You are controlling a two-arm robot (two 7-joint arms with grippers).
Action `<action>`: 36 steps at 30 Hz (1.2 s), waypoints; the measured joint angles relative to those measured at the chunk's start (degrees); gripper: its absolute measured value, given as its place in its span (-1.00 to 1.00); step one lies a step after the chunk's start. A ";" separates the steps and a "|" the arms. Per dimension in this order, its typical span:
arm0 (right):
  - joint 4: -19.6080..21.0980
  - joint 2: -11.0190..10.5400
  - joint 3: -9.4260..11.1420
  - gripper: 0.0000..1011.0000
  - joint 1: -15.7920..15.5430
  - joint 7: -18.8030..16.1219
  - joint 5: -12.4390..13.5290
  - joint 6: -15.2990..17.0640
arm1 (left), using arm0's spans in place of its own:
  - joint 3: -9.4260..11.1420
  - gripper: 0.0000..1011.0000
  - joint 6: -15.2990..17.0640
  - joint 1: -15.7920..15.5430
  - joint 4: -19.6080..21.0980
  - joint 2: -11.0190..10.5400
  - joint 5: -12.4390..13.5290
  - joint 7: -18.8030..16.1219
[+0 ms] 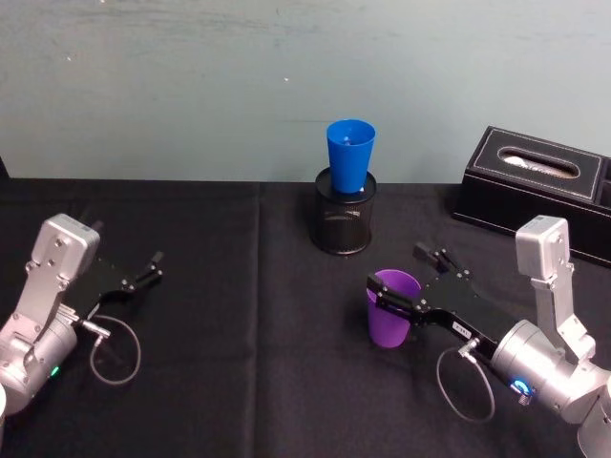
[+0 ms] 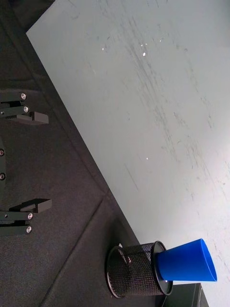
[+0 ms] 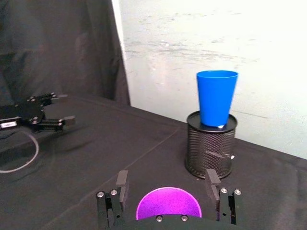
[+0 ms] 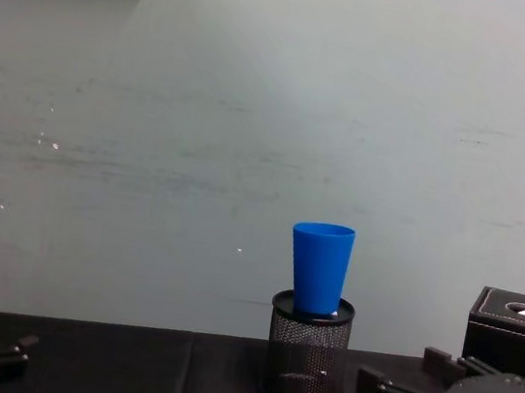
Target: Pick up one cup with a gripper and tap it against the other cup.
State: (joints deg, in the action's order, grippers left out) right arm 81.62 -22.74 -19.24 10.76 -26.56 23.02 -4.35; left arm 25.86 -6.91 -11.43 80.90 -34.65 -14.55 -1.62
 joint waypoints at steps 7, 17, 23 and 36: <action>0.16 0.89 0.99 0.98 -0.50 2.94 -1.06 -0.48 | 0.00 1.00 0.00 0.00 0.00 0.00 0.00 0.00; -1.48 2.00 3.52 0.98 -0.52 5.51 -2.14 -1.40 | 0.00 1.00 0.00 0.00 0.00 0.00 0.00 0.00; -3.10 3.25 5.46 0.98 -0.40 8.21 -3.12 -1.45 | 0.00 1.00 0.00 0.00 0.00 0.00 0.00 0.00; -5.87 5.30 8.13 0.98 0.17 11.61 -6.06 -1.32 | 0.00 1.00 0.00 0.00 0.00 0.00 0.00 0.00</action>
State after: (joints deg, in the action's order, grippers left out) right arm 75.75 -17.44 -11.11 10.93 -14.95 16.96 -5.66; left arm 25.86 -6.91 -11.44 80.90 -34.65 -14.55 -1.62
